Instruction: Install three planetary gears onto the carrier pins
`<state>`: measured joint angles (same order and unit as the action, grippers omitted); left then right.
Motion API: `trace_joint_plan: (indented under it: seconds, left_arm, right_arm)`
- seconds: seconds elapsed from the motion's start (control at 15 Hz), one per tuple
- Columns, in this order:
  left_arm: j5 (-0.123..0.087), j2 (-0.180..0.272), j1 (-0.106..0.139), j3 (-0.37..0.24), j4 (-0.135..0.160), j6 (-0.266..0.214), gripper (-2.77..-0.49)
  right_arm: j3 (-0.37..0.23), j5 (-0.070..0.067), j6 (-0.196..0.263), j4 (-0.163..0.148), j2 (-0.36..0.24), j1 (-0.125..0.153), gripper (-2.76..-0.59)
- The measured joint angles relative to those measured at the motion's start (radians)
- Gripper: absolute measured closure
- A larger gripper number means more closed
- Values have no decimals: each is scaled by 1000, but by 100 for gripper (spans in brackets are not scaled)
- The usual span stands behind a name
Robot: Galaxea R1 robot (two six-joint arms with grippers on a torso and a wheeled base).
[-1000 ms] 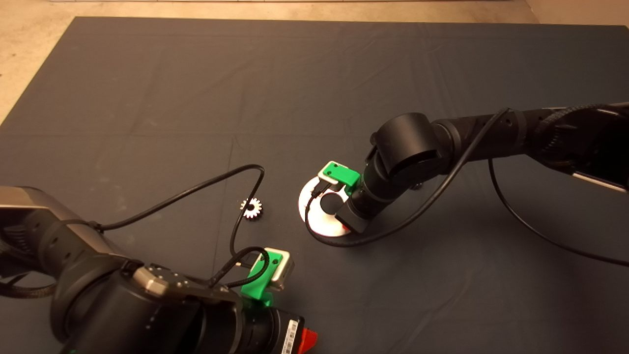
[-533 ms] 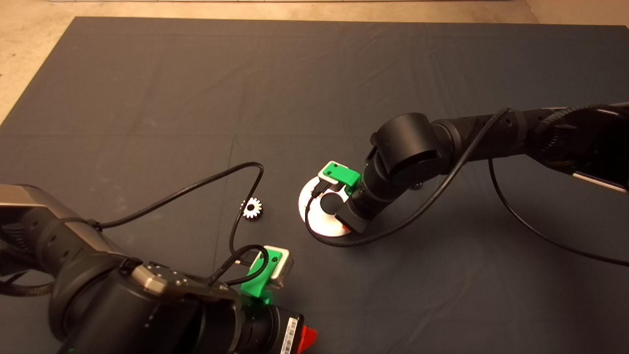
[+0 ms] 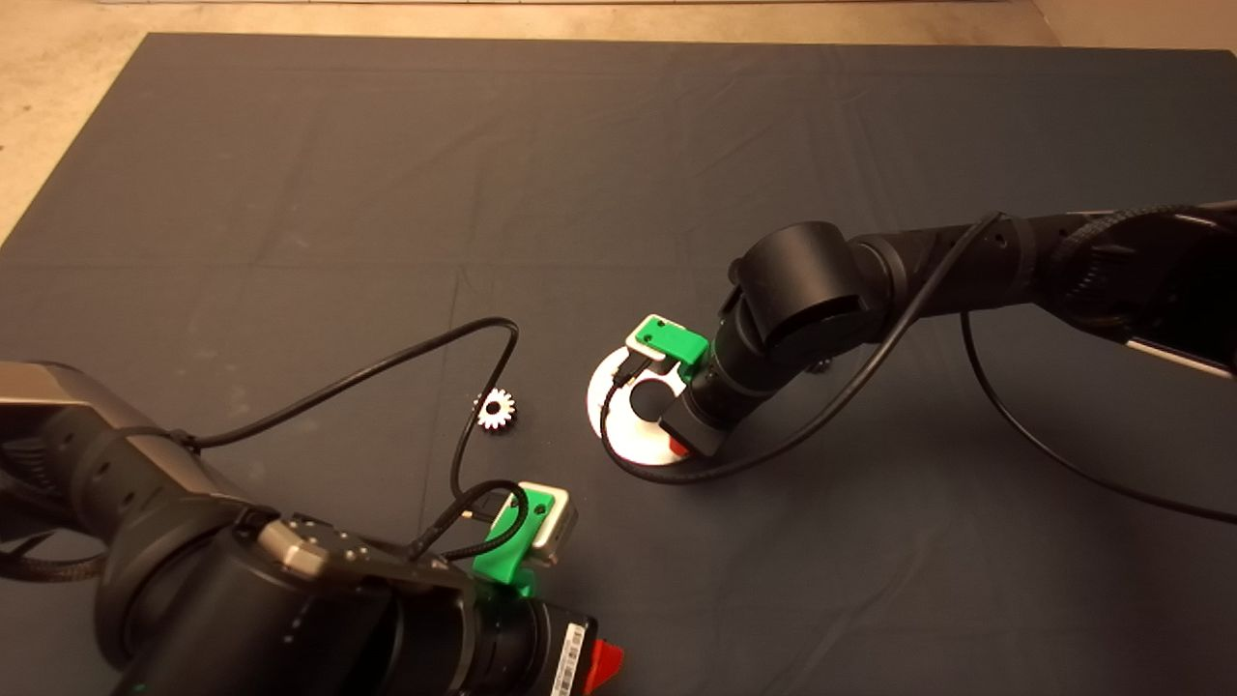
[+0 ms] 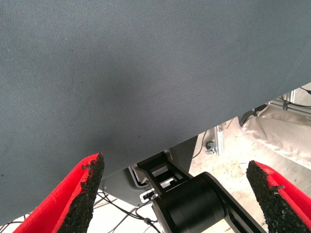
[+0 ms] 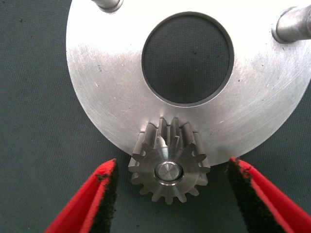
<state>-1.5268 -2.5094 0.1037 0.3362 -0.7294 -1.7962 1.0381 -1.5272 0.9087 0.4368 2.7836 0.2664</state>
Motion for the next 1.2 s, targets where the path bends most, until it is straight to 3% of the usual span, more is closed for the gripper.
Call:
trace_joint_plan:
  seconds: [0.27, 0.93, 1.2]
  left_arm:
    - [0, 0, 0, 0, 0, 0, -208]
    - [0, 0, 2, 0, 0, 0, -208]
    - [0, 2, 2, 0, 0, 0, -208]
  right_arm:
    - [0, 0, 0, 0, 0, 0, -188]
    - [-5, -1, 6, -1, -5, 1, -189]
    - [-57, -2, 51, -9, -14, 39, -189]
